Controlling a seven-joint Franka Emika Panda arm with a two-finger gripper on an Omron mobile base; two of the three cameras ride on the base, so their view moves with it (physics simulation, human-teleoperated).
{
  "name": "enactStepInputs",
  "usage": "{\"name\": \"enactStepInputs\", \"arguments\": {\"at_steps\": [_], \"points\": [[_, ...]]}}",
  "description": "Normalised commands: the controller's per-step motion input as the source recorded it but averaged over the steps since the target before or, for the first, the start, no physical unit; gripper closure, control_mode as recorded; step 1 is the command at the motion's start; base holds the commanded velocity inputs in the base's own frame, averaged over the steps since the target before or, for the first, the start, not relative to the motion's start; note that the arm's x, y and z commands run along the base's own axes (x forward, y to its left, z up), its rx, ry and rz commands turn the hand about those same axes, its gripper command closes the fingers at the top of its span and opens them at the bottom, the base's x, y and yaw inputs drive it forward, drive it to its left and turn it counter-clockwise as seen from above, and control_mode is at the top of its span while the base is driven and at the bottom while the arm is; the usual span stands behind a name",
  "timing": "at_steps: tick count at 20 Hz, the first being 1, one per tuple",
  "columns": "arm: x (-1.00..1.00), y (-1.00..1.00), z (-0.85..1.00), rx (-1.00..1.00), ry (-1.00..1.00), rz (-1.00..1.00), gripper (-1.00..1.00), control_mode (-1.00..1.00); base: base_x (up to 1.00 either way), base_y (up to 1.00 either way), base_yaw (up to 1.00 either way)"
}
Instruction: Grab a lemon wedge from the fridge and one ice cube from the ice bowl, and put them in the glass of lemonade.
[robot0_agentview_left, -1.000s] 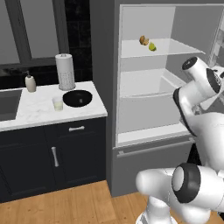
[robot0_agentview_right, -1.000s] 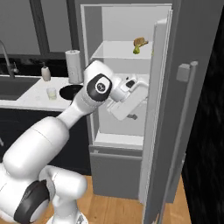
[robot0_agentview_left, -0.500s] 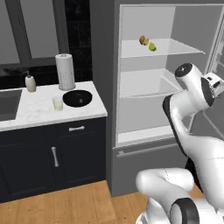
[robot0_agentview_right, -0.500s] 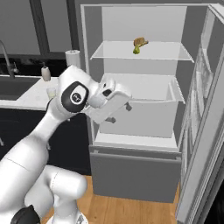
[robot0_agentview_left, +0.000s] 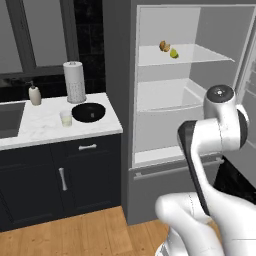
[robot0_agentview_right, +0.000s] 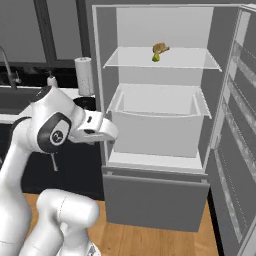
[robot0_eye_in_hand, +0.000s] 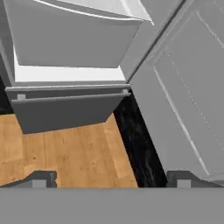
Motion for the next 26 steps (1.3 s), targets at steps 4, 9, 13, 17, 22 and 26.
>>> {"name": "enactStepInputs", "arguments": {"at_steps": [4,9,13,17,22,26], "points": [[-0.51,0.74,-0.47,0.53,-0.17,-0.01,-1.0,-1.0,0.0,0.0,0.0],[-0.28,0.69,-0.27,0.46,-0.15,0.0,-1.0,-1.0,0.0,0.0,0.0],[-0.46,0.14,0.0,0.05,-0.02,0.0,-1.0,-1.0,0.0,0.0,0.0],[-0.35,0.0,0.0,-0.05,0.0,0.0,-1.0,-1.0,0.0,0.0,0.0],[-0.1,0.0,-0.05,-0.03,0.0,0.0,-1.0,-1.0,0.0,0.0,0.0],[0.03,0.0,-0.02,0.0,0.0,0.0,-1.0,-1.0,0.0,0.0,0.0]]}}
